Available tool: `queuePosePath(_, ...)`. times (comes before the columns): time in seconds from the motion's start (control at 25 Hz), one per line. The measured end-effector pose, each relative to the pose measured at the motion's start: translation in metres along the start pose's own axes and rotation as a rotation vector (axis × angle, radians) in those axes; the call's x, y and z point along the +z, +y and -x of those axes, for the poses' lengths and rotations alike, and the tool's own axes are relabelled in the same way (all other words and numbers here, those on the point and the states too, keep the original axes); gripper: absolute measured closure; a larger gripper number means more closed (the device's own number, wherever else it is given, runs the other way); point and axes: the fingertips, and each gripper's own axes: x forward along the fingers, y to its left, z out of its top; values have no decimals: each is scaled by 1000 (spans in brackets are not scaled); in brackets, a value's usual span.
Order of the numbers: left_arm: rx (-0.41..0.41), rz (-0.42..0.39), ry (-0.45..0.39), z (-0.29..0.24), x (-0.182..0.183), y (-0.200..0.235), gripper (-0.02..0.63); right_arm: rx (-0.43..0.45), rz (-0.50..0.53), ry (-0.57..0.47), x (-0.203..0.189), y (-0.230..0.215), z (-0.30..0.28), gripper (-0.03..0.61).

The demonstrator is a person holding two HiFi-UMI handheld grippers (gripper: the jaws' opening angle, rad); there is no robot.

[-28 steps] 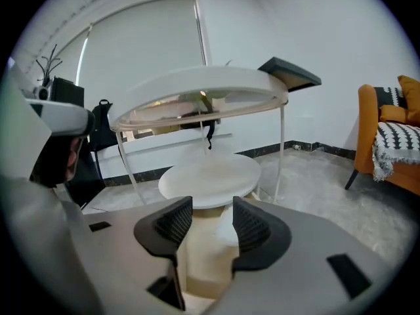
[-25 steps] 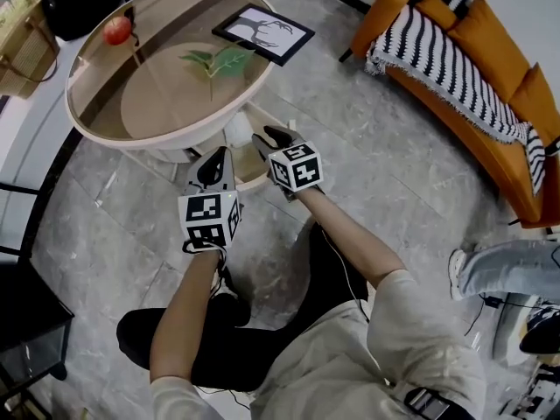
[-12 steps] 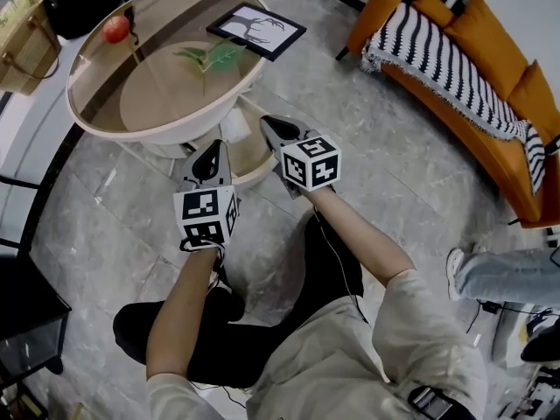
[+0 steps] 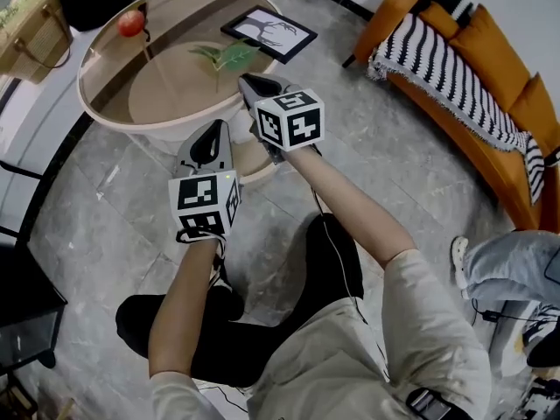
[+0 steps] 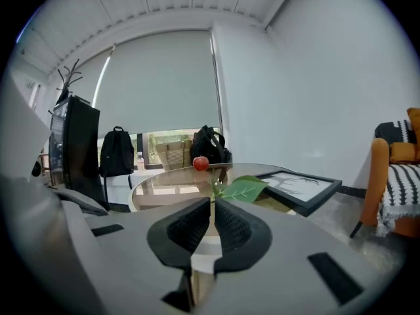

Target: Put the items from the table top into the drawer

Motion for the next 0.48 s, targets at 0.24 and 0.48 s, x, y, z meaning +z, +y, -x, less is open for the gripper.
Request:
queuePosePath(0.24, 18, 46, -49, 4, 21, 15, 592, 50, 134, 66, 20, 16, -40, 530)
queuePosePath(0.48, -11, 59, -98, 7, 31, 32, 592, 40, 277, 187, 26, 22, -91, 436)
